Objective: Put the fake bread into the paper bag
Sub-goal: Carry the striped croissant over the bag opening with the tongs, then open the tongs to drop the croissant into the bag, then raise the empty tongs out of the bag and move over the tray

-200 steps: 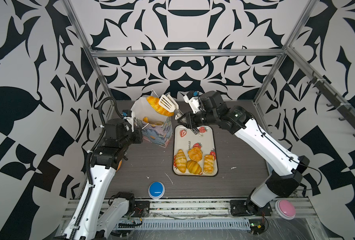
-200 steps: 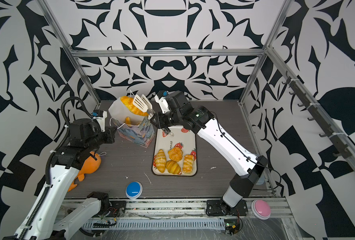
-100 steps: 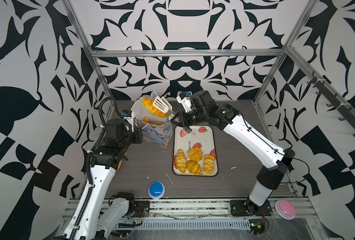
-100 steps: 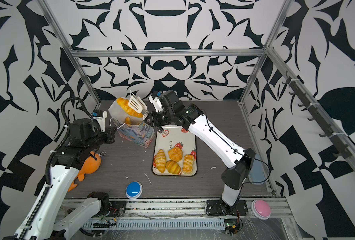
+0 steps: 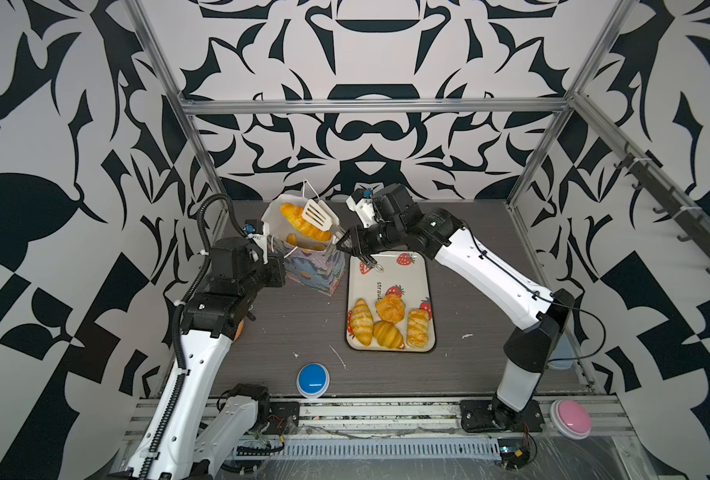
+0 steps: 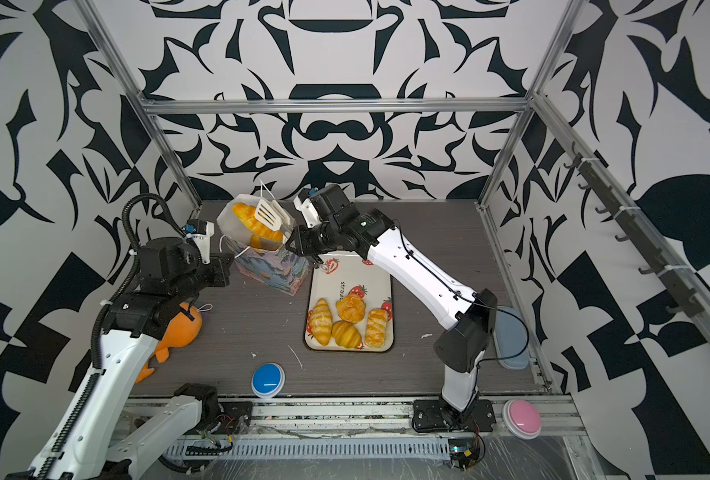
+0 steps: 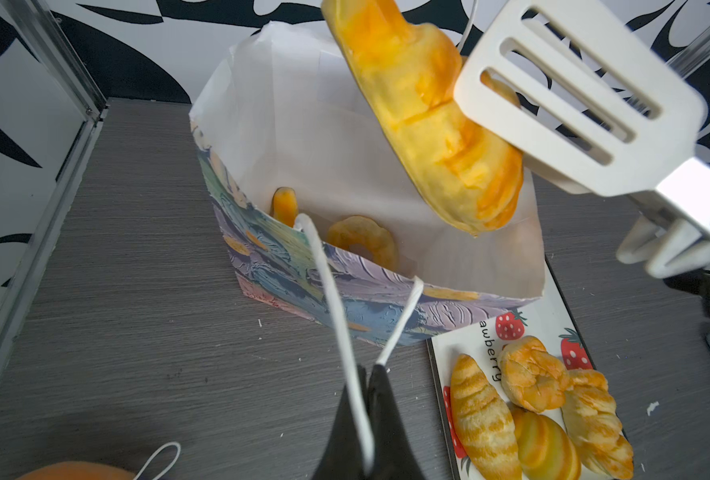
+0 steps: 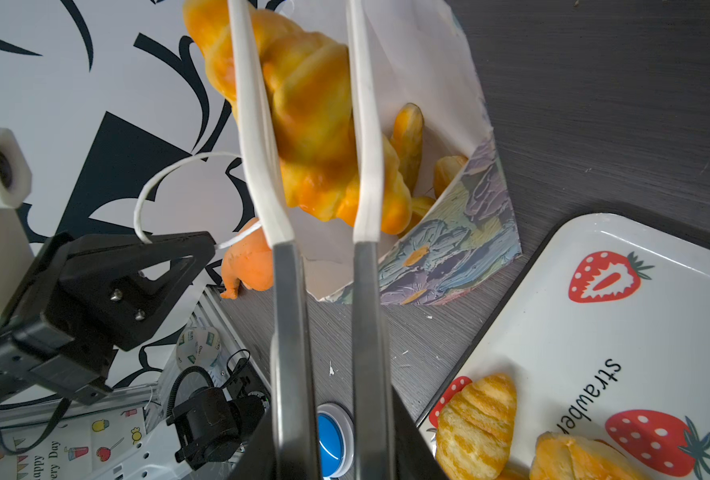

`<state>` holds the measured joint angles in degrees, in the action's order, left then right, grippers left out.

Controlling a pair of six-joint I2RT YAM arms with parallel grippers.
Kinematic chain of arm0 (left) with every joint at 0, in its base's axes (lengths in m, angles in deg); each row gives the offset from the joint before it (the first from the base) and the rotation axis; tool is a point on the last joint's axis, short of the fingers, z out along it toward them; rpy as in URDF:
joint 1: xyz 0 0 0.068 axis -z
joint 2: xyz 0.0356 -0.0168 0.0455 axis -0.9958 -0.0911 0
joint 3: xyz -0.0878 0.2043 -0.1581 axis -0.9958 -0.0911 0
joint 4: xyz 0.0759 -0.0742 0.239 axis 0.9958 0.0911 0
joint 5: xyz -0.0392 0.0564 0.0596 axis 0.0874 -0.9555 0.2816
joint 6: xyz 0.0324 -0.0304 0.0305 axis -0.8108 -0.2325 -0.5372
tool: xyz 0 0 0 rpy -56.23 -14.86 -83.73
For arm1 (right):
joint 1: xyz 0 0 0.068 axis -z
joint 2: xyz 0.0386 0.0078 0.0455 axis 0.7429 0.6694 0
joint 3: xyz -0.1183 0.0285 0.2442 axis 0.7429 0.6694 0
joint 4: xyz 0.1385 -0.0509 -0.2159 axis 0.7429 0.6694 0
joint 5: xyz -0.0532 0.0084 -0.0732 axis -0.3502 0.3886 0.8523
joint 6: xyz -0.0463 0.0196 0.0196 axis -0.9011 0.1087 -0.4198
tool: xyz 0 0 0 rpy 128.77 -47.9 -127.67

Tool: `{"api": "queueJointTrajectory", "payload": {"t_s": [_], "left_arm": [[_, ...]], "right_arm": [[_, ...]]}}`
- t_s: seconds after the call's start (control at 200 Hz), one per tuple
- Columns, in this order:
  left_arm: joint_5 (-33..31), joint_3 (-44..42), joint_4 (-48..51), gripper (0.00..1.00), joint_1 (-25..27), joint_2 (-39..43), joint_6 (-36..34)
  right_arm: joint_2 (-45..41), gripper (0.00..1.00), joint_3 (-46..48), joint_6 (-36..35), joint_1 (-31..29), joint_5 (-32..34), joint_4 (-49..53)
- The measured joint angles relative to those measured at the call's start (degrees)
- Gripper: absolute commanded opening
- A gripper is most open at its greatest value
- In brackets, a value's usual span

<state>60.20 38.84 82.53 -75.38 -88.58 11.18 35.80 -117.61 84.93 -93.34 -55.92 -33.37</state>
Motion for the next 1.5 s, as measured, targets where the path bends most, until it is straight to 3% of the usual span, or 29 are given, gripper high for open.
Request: {"api": "queueJointTrajectory", "payload": {"t_s": [0.935,1.5], "left_arm": [[0.02,-0.02,0.0,0.04,0.0,0.0,0.0],[0.0,-0.07,0.0,0.04,0.0,0.07,0.0]], "right_arm": [[-0.02,0.53,2.49,-0.07,0.0,1.14,-0.37],[-1.88,0.5,1.09,-0.94,0.0,2.27,0.83]]}}
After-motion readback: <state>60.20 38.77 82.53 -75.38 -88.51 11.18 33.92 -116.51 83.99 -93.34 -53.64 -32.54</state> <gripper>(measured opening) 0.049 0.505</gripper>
